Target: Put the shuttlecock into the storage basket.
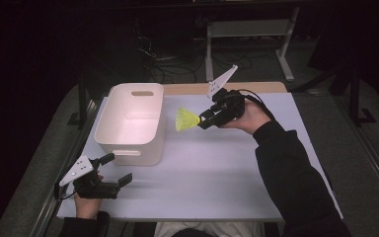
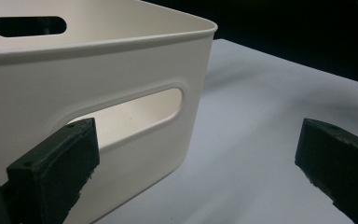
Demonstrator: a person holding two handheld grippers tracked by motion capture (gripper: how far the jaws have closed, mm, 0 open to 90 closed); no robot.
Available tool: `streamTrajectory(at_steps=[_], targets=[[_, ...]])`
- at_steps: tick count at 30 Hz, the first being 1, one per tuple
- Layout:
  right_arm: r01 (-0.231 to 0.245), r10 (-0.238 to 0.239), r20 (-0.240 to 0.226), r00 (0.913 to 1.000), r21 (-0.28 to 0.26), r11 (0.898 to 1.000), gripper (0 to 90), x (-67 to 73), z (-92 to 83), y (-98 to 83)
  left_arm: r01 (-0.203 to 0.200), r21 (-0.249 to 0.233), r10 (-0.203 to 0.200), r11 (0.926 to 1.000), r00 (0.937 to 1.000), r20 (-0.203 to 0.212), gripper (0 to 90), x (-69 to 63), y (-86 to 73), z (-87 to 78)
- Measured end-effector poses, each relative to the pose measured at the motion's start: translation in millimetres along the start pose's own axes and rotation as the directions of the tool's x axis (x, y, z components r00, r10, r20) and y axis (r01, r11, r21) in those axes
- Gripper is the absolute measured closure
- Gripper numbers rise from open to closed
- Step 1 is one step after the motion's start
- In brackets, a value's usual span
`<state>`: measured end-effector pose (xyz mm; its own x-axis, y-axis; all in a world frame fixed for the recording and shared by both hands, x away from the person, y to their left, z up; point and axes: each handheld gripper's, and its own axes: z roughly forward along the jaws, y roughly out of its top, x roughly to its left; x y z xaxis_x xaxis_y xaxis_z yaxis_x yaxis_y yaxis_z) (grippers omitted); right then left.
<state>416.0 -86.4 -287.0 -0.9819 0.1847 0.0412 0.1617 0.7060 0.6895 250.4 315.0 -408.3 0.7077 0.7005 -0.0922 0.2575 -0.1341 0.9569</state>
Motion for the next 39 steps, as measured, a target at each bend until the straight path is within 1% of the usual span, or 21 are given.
streamTrajectory(at_steps=[5, 6, 7, 8, 9, 11, 14, 15, 16, 20, 23, 26, 27, 31, 39], targets=[[0.01, -0.01, 0.009, 0.9999, -0.005, 1.0, 61.9, 0.5, -2.2, 12.5, 0.001, -0.001, -0.001, 1.0, 1.0, 0.001, 0.0, -0.1, 0.0, 0.0], [0.01, -0.01, 0.009, 0.9999, -0.005, 1.0, 61.9, 0.5, -2.2, 12.5, 0.002, -0.002, -0.002, 1.0, 1.0, 0.001, 0.0, -0.1, 0.0, 0.0], [0.014, -0.014, 0.012, 0.9998, -0.005, 1.0, 61.8, 1.1, -2.4, 16.9, 0.001, -0.002, -0.001, 1.0, 1.0, 0.001, 0.0, -0.1, 0.1, -0.1], [0.014, -0.014, 0.012, 0.9998, -0.005, 1.0, 61.8, 1.1, -2.4, 16.9, 0.002, -0.001, -0.002, 1.0, 1.0, 0.001, 0.0, 0.0, 0.1, -0.1], [0.017, -0.017, 0.019, 0.9997, -0.01, 1.0, 61.8, 1.8, -2.4, 21.8, 0.001, -0.001, -0.001, 1.0, 1.0, 0.001, 0.0, 0.0, 0.1, 0.0], [0.014, -0.014, 0.017, 0.9998, -0.01, 1.0, 61.8, 2.4, -2.5, 23.5, 0.002, -0.001, -0.002, 1.0, 1.0, 0.001, 0.0, 0.0, 0.1, 0.1], [0.017, -0.017, 0.018, 0.9997, -0.013, 1.0, 61.8, 3.2, -2.4, 30.6, 0.002, -0.002, -0.002, 1.0, 1.0, 0.002, 0.0, 0.1, 0.1, 0.0], [0.024, -0.024, 0.019, 0.9995, -0.012, 1.0, 61.8, 4.6, -1.9, 35.9, 0.0, -0.002, 0.0, 1.0, 1.0, 0.001, 0.0, 0.2, 0.2, -0.1], [0.024, -0.024, 0.019, 0.9995, -0.012, 1.0, 61.8, 4.6, -1.9, 35.9, 0.0, -0.002, 0.0, 1.0, 1.0, 0.001, 0.0, 0.2, 0.2, -0.1], [0.041, -0.041, 0.022, 0.9989, -0.008, 0.999, 61.8, 7.8, -1.4, 46.6, 0.001, -0.002, -0.001, 1.0, 1.0, 0.002, 0.0, 0.2, 0.2, -0.1], [0.054, -0.054, 0.02, 0.9983, -0.001, 0.999, 61.8, 10.0, 2.0, 55.3, 0.001, 0.0, -0.001, 1.0, 1.0, 0.003, 0.0, 0.2, 0.3, -0.1], [0.055, -0.055, 0.018, 0.9983, 0.001, 0.999, 61.8, 10.9, 4.3, 59.1, 0.001, -0.002, -0.001, 1.0, 1.0, 0.003, 0.0, 0.2, 0.2, -0.1], [0.061, -0.061, 0.018, 0.998, 0.002, 0.998, 61.8, 11.6, 7.3, 62.6, 0.001, -0.002, -0.001, 1.0, 1.0, 0.003, 0.0, 0.2, 0.3, -0.1], [0.073, -0.073, 0.013, 0.9972, 0.008, 0.997, 61.9, 13.2, 12.0, 67.3, 0.002, -0.002, -0.002, 1.0, 1.0, 0.004, 0.0, 0.1, 0.2, -0.1], [0.074, -0.074, 0.014, 0.9972, 0.014, 0.997, 61.8, 14.1, 20.6, 74.3, 0.002, -0.002, -0.002, 1.0, 1.0, 0.004, 0.0, 0.2, 0.2, 0.0]])
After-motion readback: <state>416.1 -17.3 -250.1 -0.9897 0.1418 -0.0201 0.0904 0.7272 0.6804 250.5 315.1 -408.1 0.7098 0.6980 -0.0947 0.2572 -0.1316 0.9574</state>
